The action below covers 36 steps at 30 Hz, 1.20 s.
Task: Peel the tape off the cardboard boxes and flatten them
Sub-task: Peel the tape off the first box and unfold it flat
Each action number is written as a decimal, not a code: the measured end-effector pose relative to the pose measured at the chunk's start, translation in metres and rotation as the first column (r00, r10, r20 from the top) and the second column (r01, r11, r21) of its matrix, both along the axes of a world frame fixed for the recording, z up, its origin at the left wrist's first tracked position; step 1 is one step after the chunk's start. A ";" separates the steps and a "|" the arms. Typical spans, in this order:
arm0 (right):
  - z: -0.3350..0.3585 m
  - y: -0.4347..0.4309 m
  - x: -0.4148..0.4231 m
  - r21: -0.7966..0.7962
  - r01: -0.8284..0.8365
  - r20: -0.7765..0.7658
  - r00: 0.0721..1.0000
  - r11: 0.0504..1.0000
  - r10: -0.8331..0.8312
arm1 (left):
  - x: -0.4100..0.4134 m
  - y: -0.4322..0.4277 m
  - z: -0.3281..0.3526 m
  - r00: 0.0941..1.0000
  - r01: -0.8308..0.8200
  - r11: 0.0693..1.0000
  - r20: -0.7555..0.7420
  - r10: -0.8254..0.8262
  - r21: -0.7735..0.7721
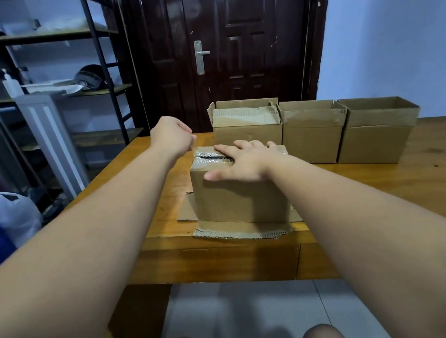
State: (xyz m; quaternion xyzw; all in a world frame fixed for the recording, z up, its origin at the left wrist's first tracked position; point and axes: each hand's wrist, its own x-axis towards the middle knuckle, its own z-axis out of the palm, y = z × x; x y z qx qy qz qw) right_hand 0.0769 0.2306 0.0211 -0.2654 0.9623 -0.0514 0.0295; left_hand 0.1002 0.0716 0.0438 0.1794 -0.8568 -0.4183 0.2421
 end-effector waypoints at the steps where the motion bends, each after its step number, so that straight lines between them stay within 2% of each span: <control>1: 0.001 0.001 0.000 -0.016 0.004 0.013 1.000 1.000 -0.004 | 0.000 0.001 -0.001 1.000 0.002 0.998 -0.002 -0.001 0.055; 5: 0.001 0.000 -0.003 -0.063 0.036 0.044 0.998 0.997 -0.033 | 0.003 0.005 -0.003 1.000 0.025 0.988 -0.013 -0.023 0.151; 12: 0.001 -0.002 -0.005 -0.065 0.049 0.061 0.997 0.997 -0.045 | 0.004 0.007 -0.008 0.998 0.056 0.994 -0.043 -0.052 0.099; 18: 0.001 -0.001 -0.005 -0.056 0.052 0.054 0.997 0.997 -0.049 | 0.001 0.021 -0.004 0.998 0.043 0.978 -0.040 -0.052 -0.204; 20: 0.002 0.000 -0.003 -0.058 0.043 0.046 0.998 0.997 -0.041 | 0.003 0.028 -0.004 0.992 0.106 0.925 -0.026 -0.124 -0.365; 22: 0.003 -0.001 -0.002 -0.053 0.035 0.040 0.999 0.998 -0.033 | 0.003 0.036 -0.003 0.979 0.177 0.887 -0.015 -0.202 -0.426; 24: 0.004 -0.001 -0.001 -0.043 0.036 0.048 0.998 0.998 -0.034 | 0.001 0.042 -0.001 0.975 0.178 0.909 -0.055 -0.213 -0.377; 25: 0.005 -0.001 0.000 -0.051 0.035 0.046 0.998 0.998 -0.033 | 0.000 0.043 -0.001 0.977 0.174 0.943 -0.074 -0.202 -0.284; 27: 0.005 0.000 0.001 -0.071 0.036 0.042 0.999 0.997 -0.033 | 0.002 0.042 -0.003 0.966 0.248 0.966 -0.102 -0.239 0.080; 28: 0.006 0.001 0.001 -0.089 0.036 0.038 0.999 0.995 -0.032 | 0.004 0.039 -0.005 0.956 0.289 0.923 -0.131 -0.263 0.254; 29: 0.007 0.002 0.001 -0.119 0.029 0.046 0.999 0.992 -0.024 | 0.008 0.037 -0.008 0.948 0.317 0.880 -0.159 -0.277 0.354; 31: 0.008 0.003 0.001 -0.257 0.045 0.124 0.992 0.965 -0.014 | 0.012 0.033 -0.011 0.937 0.345 0.872 -0.171 -0.303 0.348; 33: 0.004 0.003 -0.008 -0.412 0.069 0.172 0.985 0.908 0.003 | 0.016 0.031 -0.013 0.929 0.364 0.894 -0.171 -0.329 0.262; 36: -0.003 0.001 -0.022 -0.452 0.097 0.219 0.976 0.887 0.005 | 0.021 0.032 -0.011 0.915 0.403 0.873 -0.143 -0.377 0.276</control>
